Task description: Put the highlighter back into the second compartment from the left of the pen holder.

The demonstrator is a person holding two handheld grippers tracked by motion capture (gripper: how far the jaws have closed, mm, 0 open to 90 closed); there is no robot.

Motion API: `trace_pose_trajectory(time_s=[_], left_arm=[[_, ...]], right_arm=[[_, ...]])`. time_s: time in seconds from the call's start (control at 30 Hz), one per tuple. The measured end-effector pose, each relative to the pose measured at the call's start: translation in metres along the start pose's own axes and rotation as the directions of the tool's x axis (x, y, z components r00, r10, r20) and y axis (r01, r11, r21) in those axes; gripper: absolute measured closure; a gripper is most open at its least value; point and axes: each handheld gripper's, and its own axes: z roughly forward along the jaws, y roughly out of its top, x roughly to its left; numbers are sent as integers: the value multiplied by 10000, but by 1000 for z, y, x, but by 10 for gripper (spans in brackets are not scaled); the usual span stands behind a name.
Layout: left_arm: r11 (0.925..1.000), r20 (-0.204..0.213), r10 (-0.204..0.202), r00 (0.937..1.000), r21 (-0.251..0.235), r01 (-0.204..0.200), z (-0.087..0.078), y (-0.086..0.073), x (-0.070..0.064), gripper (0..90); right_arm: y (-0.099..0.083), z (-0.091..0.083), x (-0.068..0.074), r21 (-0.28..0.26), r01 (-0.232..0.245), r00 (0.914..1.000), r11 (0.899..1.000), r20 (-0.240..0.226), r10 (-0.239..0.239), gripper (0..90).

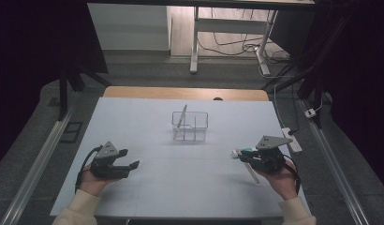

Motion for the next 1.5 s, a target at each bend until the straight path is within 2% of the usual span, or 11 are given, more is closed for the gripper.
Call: trace_pose_trajectory(time_s=[0.23, 0.6, 0.7, 1.0, 1.23, 1.5], left_arm=[[10000, -9, 18, 10000, 19, -18, 0, 0, 0, 315], [9999, -34, -87, 10000, -68, 86, -2, -1, 2, 315], [10000, -26, -62, 10000, -58, 62, -2, -1, 2, 315], [9998, 57, -134, 9999, -153, 135, -4, -1, 3, 311], [9999, 78, -100, 9999, -139, 101, -4, -1, 3, 311], [9999, 84, -71, 9999, -119, 72, -3, 0, 2, 310]], right_arm=[[3, -1, -1, -502, -106, 9998, 9987, 185, 115, 784], [9, 1, -2, -1285, -364, 9981, 9910, 438, 424, 783], [11, 4, -4, -1534, -687, 9971, 9858, 229, 731, 783], [25, 14, -6, -1997, -841, 9955, 9762, 259, 911, 783], [41, 21, -9, -2108, -882, 9952, 9736, 227, 950, 783], [54, 22, -12, -2579, -1033, 9937, 9606, 154, 1110, 783]])
